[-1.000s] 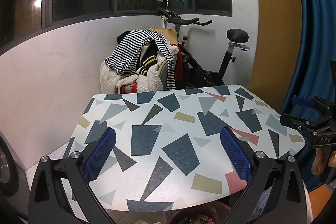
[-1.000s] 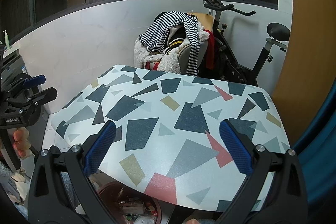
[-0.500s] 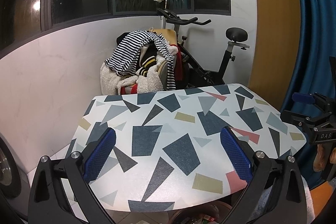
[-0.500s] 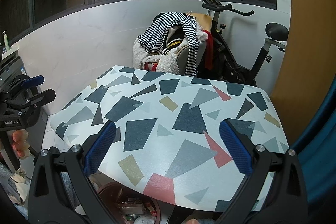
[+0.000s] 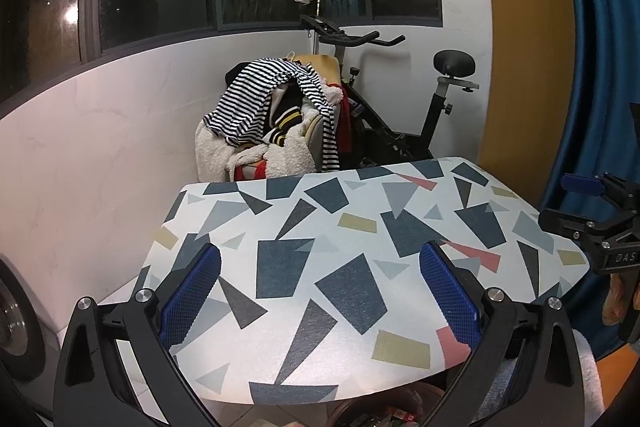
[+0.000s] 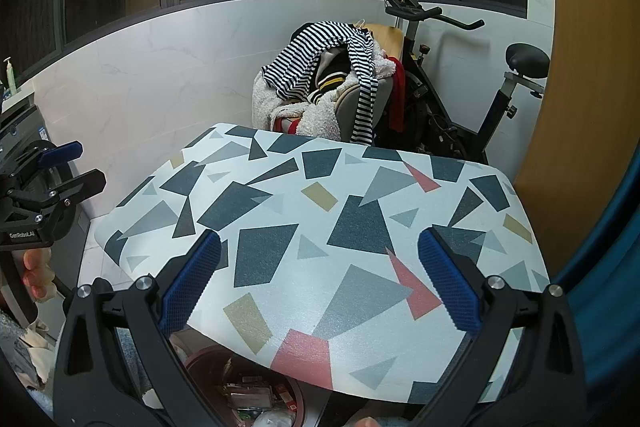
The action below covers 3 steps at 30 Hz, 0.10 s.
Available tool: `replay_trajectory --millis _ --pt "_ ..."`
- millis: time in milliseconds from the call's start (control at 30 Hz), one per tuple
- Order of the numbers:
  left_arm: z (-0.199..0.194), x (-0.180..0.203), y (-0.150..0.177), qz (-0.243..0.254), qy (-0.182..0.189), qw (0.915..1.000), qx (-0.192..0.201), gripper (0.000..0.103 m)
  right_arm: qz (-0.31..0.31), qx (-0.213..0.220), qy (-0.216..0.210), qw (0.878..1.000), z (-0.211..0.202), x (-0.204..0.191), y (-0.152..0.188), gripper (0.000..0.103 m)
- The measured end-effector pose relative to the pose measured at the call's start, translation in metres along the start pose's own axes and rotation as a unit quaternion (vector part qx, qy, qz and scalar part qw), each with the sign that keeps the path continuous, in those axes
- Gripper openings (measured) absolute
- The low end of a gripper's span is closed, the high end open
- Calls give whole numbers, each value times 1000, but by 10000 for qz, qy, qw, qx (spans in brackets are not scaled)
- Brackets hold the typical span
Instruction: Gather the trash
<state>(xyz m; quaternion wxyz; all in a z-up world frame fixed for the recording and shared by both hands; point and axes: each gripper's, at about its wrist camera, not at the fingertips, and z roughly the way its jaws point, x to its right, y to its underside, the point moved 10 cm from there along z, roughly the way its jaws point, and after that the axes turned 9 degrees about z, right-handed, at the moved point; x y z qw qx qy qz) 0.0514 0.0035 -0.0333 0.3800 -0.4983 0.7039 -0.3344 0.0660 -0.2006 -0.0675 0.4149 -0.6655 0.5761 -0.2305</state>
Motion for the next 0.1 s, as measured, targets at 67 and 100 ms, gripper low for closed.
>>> replay_trajectory --millis 67,100 --pt "0 -1 0 -19 12 10000 -7 97 -1 -2 -1 10000 0 0 0 97" --pt "0 -2 1 -25 27 10000 -8 97 -1 -2 4 10000 0 0 0 97"
